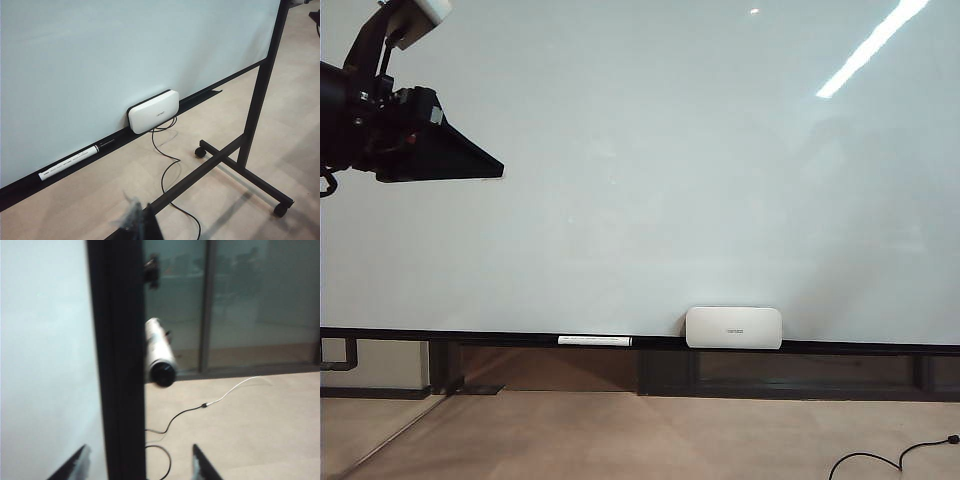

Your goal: Reach to the right to find the marker pen, pick it up, and write the number 13 on the whiteboard.

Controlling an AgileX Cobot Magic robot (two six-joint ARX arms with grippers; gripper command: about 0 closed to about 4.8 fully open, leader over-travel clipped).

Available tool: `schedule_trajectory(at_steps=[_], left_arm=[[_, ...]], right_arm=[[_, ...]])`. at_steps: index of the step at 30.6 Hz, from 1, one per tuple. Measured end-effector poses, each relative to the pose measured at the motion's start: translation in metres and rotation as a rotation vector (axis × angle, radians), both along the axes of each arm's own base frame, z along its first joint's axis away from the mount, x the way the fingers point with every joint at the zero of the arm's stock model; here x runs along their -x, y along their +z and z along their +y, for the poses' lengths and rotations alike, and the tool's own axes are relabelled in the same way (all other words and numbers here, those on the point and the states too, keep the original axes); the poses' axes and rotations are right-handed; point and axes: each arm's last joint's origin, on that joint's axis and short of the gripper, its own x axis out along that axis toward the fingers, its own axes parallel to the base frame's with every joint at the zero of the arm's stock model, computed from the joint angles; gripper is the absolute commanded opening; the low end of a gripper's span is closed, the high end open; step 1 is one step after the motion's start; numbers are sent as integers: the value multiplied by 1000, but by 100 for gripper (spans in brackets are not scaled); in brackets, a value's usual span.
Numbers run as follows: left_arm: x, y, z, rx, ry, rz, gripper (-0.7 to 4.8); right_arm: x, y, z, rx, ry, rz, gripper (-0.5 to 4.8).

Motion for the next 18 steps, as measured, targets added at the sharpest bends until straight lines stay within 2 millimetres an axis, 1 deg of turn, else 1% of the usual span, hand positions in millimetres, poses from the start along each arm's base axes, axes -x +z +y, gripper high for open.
schedule_trajectory(at_steps=[3, 10, 11, 13, 18], left_arm=[[0, 0, 0, 0, 0, -1, -6], [0, 0, 0, -1, -1, -8, -6], [0, 0, 0, -2, -1, -8, -6], [0, 1, 0, -2, 2, -10, -6], [0, 1, 0, -4, 17, -11, -6]], right_arm=[[-1, 3, -1, 7, -8, -19, 253], [-12, 23, -12, -15, 4, -77, 254], [-13, 25, -14, -20, 4, -73, 254], [-17, 27, -17, -36, 6, -59, 275], [-19, 28, -18, -48, 26, -42, 277]])
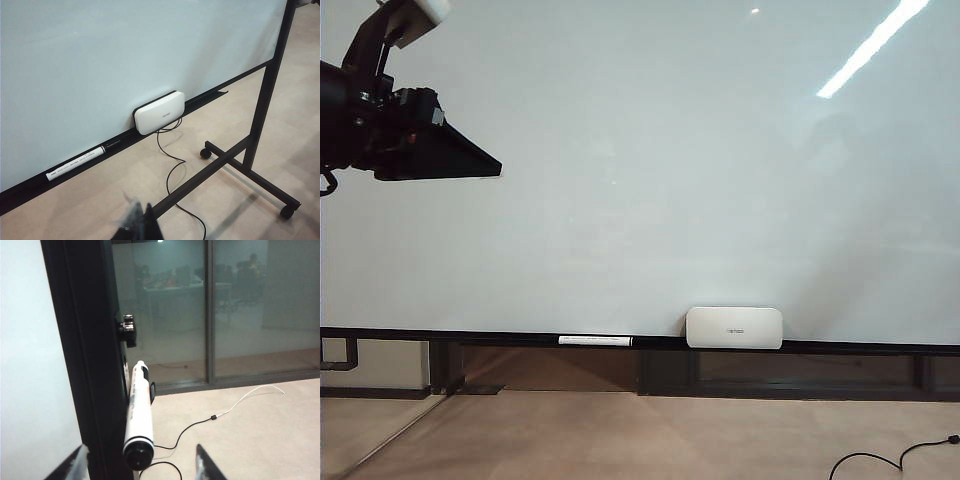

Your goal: Reach to the right to find the marker pen, pick it up, and write the number 13 on the whiteboard.

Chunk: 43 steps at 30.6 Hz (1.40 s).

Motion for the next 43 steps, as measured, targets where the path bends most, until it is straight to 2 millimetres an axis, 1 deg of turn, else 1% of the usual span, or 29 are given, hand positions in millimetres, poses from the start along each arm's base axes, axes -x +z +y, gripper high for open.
schedule_trajectory(at_steps=[5, 10, 18, 21, 38, 43], left_arm=[[0, 0, 0, 0, 1, 0, -6], [0, 0, 0, 0, 2, 0, -6], [0, 0, 0, -1, 4, 1, -6], [0, 0, 0, 0, 4, 0, -6], [0, 0, 0, 2, 4, 3, -6], [0, 0, 0, 2, 4, 3, -6]], right_arm=[[-2, 3, -1, 5, 4, -8, 276], [-8, 6, 3, 13, 19, -11, 277], [-25, 12, 10, 37, 46, 21, 276], [-29, 12, 10, 56, 20, 44, 276], [-30, 10, 9, 99, -53, 65, 274], [-30, 10, 8, 97, -71, 69, 261]])
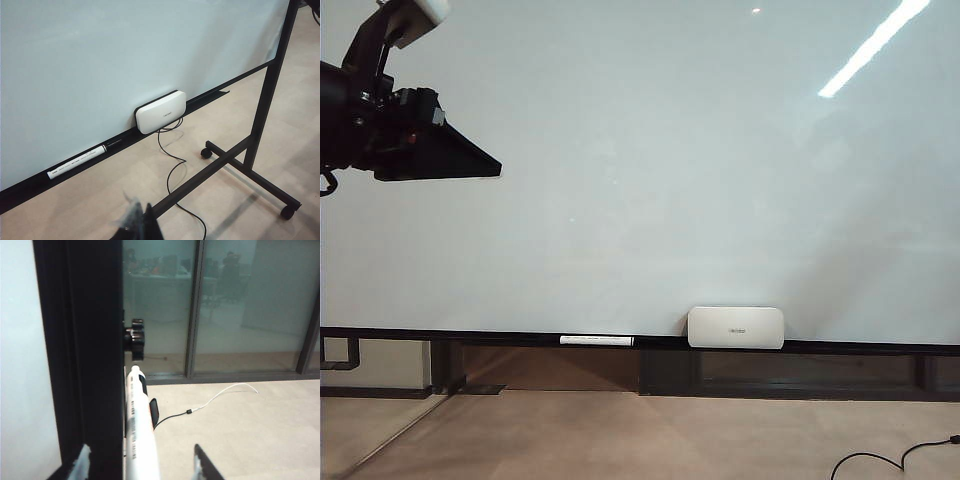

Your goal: Reach to the right to find the marker pen, pick it up, and write the number 13 on the whiteboard.

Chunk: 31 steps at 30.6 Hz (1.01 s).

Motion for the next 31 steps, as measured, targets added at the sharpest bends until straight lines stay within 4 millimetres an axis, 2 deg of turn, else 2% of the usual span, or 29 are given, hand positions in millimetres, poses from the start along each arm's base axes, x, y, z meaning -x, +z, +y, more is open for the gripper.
schedule_trajectory(at_steps=[12, 13, 16, 19, 21, 24, 31], left_arm=[[0, 2, 0, 14, 1, -15, -6], [0, 2, 0, 16, 2, -16, -6], [0, 3, 0, 24, 2, -19, -6], [0, 3, 0, 24, 2, -19, -6], [0, 3, 0, 24, 2, -19, -6], [0, 3, 0, 24, 2, -20, -6], [0, 3, 0, 24, 2, -19, -6]], right_arm=[[-9, -1, -5, -25, 4, 32, 259], [-9, -1, -5, -25, 4, 32, 248], [-9, -1, -5, -25, 4, 32, 162], [-9, -1, -5, -17, 3, 34, 136], [-9, -1, -5, -16, 3, 34, 56], [-9, -1, -4, -13, 9, 35, 1], [-9, -1, -4, -15, 10, 38, -6]])
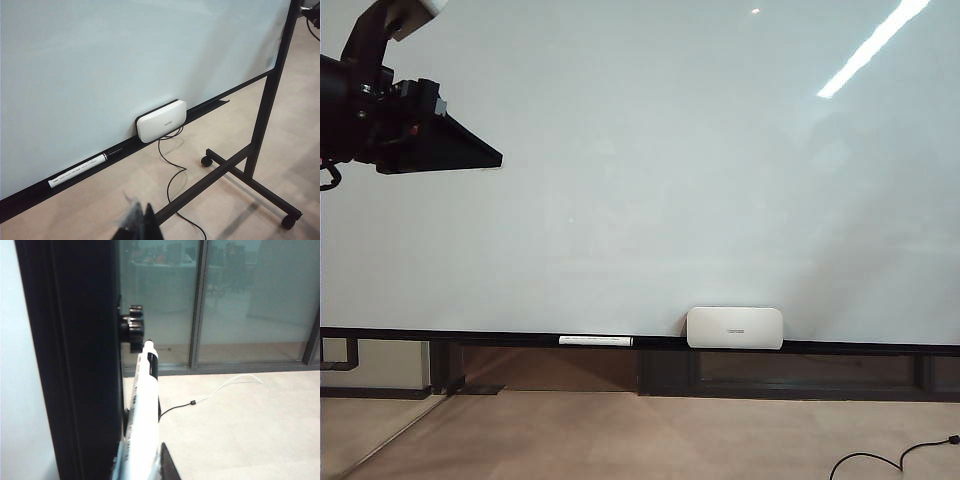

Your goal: Reach to the right to find the marker pen, pick it up, and write the number 13 on the whiteboard.

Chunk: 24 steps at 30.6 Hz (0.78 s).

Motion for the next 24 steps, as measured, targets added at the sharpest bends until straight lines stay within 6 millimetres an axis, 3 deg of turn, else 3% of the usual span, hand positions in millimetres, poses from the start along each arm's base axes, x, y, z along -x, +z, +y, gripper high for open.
schedule_trajectory(at_steps=[6, 13, 19, 24], left_arm=[[1, -2, 0, -4, -16, 18, -6], [3, -1, -3, 43, -129, 57, -6], [7, 3, -3, 87, -187, 79, -6], [14, 14, -2, 130, -226, 62, -6]], right_arm=[[2, 1, -2, -50, 4, -14, -6], [20, 23, -4, -95, -50, -24, -6], [47, 55, 12, -89, -76, -39, -6], [67, 64, 29, -101, -127, -35, -6]])
